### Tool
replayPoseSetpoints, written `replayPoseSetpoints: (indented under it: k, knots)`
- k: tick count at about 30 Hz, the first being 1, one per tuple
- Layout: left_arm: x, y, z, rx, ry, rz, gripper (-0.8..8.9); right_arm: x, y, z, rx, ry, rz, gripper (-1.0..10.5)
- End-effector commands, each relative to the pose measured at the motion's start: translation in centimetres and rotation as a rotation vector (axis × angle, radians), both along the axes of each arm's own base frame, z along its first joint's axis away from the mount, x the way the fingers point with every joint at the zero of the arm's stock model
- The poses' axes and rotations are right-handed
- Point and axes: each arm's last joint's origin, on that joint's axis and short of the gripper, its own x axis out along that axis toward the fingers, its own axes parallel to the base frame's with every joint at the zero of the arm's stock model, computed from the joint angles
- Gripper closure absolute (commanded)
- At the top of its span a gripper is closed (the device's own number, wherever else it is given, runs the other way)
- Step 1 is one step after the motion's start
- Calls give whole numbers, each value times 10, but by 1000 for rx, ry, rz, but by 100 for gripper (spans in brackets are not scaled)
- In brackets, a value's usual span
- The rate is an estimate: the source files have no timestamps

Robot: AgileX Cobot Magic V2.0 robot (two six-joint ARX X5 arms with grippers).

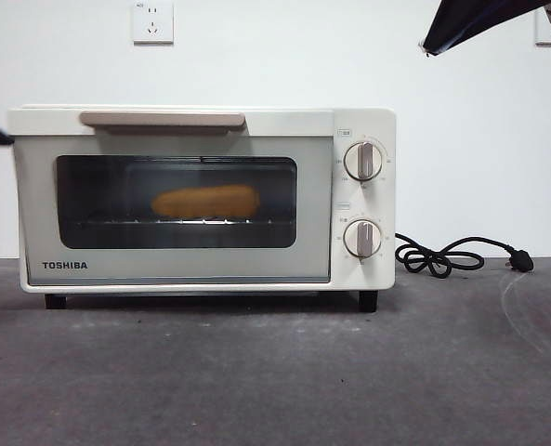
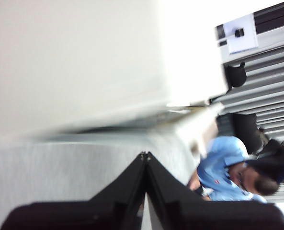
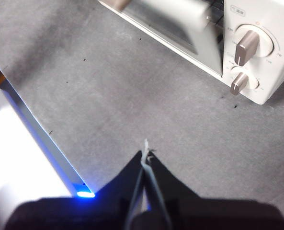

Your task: Take the corn from the table,put the corn in the oven

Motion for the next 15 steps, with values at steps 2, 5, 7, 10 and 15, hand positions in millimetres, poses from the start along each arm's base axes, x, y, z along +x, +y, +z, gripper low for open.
replayPoseSetpoints:
  k: [2,5,7,10,15]
  knots:
    - [7,-2,19,-4,-31,-11,821,1,0,1,2,-5,7,959]
    - [8,-9,30,3,-52,-34,821,1,0,1,2,-5,7,959]
    - [6,-16,35,15,-66,-54,821,1,0,1,2,-5,7,959]
    - [-3,-28,44,95,-76,-71,821,1,0,1,3,-6,7,959]
    - [-27,-50,68,310,-115,-68,821,1,0,1,3,-6,7,959]
